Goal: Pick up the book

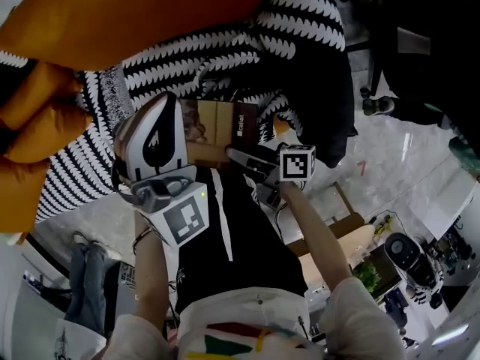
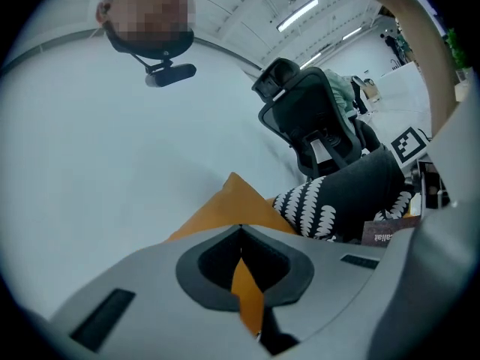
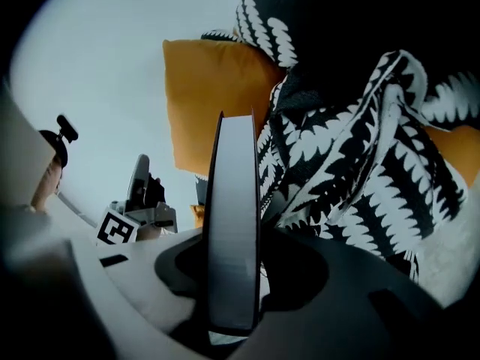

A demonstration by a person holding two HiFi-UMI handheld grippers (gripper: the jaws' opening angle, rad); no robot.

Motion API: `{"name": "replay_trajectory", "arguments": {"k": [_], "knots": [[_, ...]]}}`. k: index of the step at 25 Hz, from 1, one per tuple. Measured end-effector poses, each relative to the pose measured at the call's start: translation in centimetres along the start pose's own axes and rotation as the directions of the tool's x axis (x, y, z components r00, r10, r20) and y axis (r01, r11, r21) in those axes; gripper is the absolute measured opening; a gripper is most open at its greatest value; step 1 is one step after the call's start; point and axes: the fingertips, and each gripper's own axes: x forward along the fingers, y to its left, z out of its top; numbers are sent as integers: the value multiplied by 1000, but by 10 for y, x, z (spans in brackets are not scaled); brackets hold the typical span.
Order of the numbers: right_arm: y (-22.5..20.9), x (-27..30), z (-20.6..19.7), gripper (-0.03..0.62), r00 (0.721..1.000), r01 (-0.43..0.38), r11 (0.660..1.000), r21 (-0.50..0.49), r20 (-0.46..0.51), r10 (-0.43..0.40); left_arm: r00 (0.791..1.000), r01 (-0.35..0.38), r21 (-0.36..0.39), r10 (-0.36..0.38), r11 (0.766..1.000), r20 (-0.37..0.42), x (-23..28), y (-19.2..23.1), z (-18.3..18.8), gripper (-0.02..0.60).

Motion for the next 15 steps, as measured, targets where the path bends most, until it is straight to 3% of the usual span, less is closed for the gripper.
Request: {"name": "replay_trajectory", "arguments": {"k": [5, 9, 15], "knots": [[21, -22, 5, 167, 991, 12, 994, 108, 128, -26, 1000, -26, -9, 26, 1000, 12, -17, 22, 26, 8], [18, -31, -1, 167, 987, 108, 966, 235, 93, -133, 999, -52, -13, 52, 999, 14, -25, 52, 52, 8], [54, -38, -14, 164, 990, 75, 939, 336, 91, -111, 994, -94, -22, 95, 995, 55, -49, 92, 98, 8]]}}
